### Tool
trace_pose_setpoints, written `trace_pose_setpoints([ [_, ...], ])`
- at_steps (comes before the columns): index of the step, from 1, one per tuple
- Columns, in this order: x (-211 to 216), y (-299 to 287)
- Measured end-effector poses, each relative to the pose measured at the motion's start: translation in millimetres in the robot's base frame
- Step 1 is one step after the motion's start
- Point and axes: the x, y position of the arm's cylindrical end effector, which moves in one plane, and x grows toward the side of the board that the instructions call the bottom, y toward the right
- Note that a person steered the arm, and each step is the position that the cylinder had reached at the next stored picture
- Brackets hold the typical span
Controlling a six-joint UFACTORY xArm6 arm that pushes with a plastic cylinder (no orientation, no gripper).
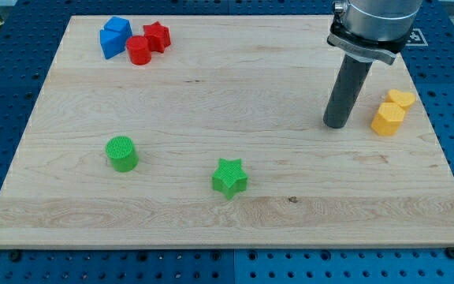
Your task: Move green star into the yellow hexagon
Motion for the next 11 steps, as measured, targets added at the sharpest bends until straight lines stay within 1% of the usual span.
trace_pose_setpoints([
  [3,-2,0],
  [5,12,-31],
  [6,57,-31],
  [7,77,-31],
  [8,38,6],
  [9,0,19],
  [10,-1,23],
  [11,2,54],
])
